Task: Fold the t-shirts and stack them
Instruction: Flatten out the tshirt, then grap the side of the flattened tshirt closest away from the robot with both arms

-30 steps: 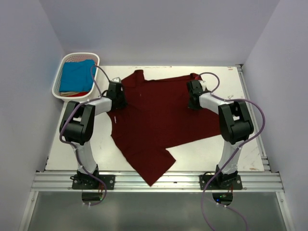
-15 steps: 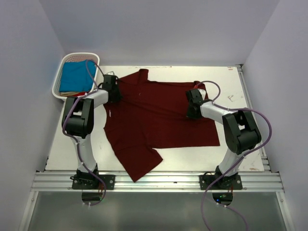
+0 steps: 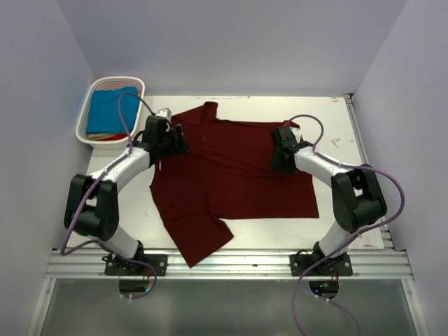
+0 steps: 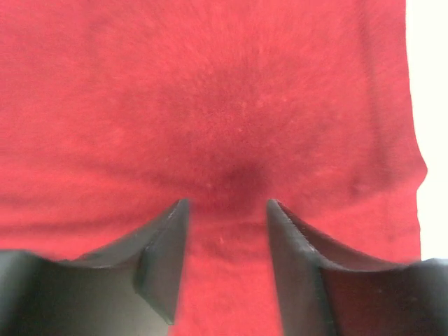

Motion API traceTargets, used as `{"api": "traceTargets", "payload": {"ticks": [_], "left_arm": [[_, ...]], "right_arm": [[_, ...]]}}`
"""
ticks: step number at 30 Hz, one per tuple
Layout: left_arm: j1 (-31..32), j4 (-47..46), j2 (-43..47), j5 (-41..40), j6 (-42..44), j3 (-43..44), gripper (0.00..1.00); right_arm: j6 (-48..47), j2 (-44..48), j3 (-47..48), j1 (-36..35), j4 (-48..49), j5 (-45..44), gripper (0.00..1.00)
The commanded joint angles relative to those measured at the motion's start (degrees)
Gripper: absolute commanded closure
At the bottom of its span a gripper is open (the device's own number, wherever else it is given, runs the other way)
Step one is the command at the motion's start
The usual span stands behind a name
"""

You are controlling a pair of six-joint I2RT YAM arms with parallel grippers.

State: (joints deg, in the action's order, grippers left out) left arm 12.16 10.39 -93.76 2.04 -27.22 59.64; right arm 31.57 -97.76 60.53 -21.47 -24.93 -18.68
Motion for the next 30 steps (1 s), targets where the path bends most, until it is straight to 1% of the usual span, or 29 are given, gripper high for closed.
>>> {"api": "traceTargets", "payload": {"ticks": [1,2,4,6,7,9,11,12,15,18,19,21,22,24,25,30], "left_arm": [[3.82,6.2,9.8,2.53,0.15,-3.99,0.23],[4.53,8.05,11.56,2.27,-0.28,-5.05,0.22],[6.63,12.62,17.18,3.83,-1.86,-8.91,0.22],[7.87,17.0,22.7,4.11,-3.53,-12.43,0.22],[9.18,18.07,24.65,5.07,-5.19,-13.57,0.23],[10.51,21.23,29.39,6.13,-7.13,-16.81,0.25],[12.53,23.0,31.87,7.79,-9.6,-19.37,0.3],[13.23,25.7,33.1,8.06,-10.21,-19.82,0.3],[16.39,29.23,35.39,8.76,-13.29,-21.48,0.34],[20.61,31.7,36.19,8.77,-16.1,-22.28,0.34],[23.06,32.14,36.19,9.03,-17.33,-22.28,0.34],[25.88,33.72,35.4,8.77,-18.56,-21.85,0.34],[29.03,34.25,34.96,8.07,-19.87,-21.76,0.34],[32.03,35.22,33.91,8.06,-21.2,-21.41,0.35],[34.74,35.57,33.64,7.72,-22.42,-21.32,0.36],[42.66,39.87,33.9,5.96,-26.47,-21.84,0.4]], "right_arm": [[-0.02,8.87,2.84,-0.32,-2.84,-2.94,0.45],[0.24,10.38,1.88,-0.67,-3.11,-3.29,0.41],[0.68,14.93,0.56,-0.76,-4.16,-3.56,0.38],[1.21,17.76,-1.29,-0.85,-5.3,-3.47,0.37],[1.47,20.38,-2.43,-0.85,-6.61,-3.3,0.37],[2.52,22.34,-3.31,-0.94,-8.37,-2.77,0.37],[3.05,24.7,-4.45,-1.02,-10.92,-1.98,0.37],[3.49,25.59,-4.89,-1.03,-11.54,-1.72,0.37],[3.93,28.4,-6.65,-1.11,-13.21,-1.01,0.36],[4.2,30.34,-7.36,-1.11,-14.97,-0.49,0.36],[4.2,30.6,-7.1,-1.11,-16.11,-0.4,0.36],[4.11,31.04,-6.92,-1.2,-16.9,-0.48,0.36],[4.02,31.48,-6.75,-1.11,-17.17,-0.66,0.36],[3.67,31.75,-6.39,-1.2,-17.7,-1.01,0.36],[3.58,32.01,-6.22,-1.2,-17.96,-1.53,0.36],[3.32,32.8,-6.04,-1.11,-18.67,-1.98,0.36]]}}
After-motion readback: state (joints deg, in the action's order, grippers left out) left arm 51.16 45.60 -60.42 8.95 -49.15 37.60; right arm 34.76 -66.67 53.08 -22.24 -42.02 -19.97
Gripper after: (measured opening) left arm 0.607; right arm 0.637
